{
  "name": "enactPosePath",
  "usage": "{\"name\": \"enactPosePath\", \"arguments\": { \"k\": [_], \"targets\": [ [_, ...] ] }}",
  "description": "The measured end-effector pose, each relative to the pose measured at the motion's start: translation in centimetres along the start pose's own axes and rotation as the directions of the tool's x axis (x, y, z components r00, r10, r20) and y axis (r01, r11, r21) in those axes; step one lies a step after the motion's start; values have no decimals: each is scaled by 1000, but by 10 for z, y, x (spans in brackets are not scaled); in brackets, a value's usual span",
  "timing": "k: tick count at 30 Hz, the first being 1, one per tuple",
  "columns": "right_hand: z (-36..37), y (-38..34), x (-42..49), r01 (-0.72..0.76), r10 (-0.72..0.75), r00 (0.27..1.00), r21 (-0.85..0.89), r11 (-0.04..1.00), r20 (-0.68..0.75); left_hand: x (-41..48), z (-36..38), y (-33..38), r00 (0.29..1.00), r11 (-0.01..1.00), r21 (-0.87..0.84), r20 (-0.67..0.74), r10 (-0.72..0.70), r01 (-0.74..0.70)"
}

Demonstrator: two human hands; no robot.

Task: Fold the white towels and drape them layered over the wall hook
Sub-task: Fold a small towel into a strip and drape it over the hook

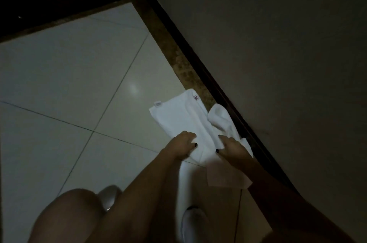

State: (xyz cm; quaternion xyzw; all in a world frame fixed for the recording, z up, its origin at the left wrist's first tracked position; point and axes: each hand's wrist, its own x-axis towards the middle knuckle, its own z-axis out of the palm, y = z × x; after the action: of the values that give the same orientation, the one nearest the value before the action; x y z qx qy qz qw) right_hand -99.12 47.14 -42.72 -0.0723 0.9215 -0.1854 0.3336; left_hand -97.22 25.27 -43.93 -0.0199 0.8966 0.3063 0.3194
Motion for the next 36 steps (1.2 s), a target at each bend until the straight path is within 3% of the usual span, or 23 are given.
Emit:
{"name": "enactPosePath", "arguments": {
  "k": [2, 6, 13, 16, 18, 20, 25, 30, 36],
  "targets": [
    [15, 10, 1, -2, 5, 998, 57, 998, -65, 6, 14, -1, 1000, 1000, 18, 7, -26, 26],
    [25, 11, 0, 28, 14, 979, 204, 979, -202, 7, 23, -7, 998, 990, -130, -13, -60, 58],
    [-19, -34, -21, 121, 0, 956, 395, 911, -295, -24, -14, -5, 998, 923, -381, -19, 58, -61],
    [-49, -58, -20, 149, 12, 942, 450, 881, -335, -30, -28, 4, 998, 956, -285, -15, 69, -70],
    [-62, -68, -17, 155, 26, 938, 485, 861, -346, -29, -25, 6, 996, 985, -164, 59, 68, -58],
    [-67, -74, -12, 155, 25, 936, 475, 866, -350, -28, -20, 5, 983, 988, -29, 104, 153, -150],
    [-60, -68, 2, 169, 28, 924, 473, 865, -382, -18, 17, -13, 981, 989, 27, 132, 140, -144],
    [-45, -53, 7, 101, 105, 916, 476, 873, -387, -14, 55, -23, 981, 978, 164, -129, 147, -125],
    [-43, -44, 8, 80, 146, 895, 474, 877, -422, -16, 47, -31, 932, 973, 67, -278, 233, -223]
  ]
}}
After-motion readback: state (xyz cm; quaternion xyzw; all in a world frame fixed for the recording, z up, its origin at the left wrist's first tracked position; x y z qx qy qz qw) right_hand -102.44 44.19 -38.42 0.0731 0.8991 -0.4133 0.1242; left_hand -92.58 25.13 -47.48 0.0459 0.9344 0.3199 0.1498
